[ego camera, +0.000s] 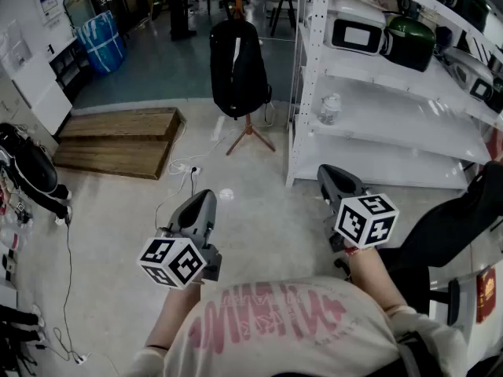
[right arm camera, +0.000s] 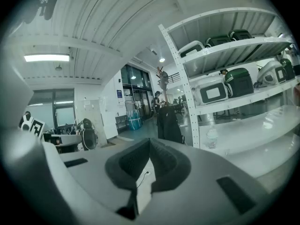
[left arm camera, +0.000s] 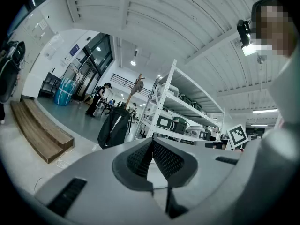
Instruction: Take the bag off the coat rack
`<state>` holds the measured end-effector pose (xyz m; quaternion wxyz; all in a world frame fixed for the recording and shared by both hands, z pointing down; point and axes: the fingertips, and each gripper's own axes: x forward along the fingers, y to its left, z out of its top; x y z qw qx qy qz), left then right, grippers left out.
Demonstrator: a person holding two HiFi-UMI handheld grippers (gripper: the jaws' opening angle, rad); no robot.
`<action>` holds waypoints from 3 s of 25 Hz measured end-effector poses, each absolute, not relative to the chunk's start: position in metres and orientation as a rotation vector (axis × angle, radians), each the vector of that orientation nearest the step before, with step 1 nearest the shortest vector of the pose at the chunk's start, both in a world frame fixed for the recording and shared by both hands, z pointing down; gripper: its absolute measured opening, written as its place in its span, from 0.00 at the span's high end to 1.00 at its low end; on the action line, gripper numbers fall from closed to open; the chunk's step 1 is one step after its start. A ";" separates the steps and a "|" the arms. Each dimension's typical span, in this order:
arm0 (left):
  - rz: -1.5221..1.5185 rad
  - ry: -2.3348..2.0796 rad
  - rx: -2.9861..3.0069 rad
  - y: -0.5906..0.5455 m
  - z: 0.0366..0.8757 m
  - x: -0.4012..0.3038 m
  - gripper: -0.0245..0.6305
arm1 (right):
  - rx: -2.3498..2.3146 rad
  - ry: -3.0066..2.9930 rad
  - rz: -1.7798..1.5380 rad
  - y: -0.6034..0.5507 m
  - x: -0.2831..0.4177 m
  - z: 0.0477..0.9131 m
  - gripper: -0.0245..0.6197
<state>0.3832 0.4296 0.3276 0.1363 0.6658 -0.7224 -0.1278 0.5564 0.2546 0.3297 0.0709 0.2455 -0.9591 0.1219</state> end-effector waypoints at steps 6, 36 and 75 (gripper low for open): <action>-0.374 -2.088 1.932 0.434 0.329 0.381 0.96 | 0.740 -2.876 0.344 0.260 0.553 0.332 0.95; -0.367 -2.099 1.802 0.476 0.377 0.270 0.96 | 0.669 -2.800 0.366 0.291 0.439 0.384 0.95; -0.338 -2.060 1.826 0.199 0.389 0.002 0.96 | 0.686 -2.841 0.387 0.014 0.168 0.381 0.95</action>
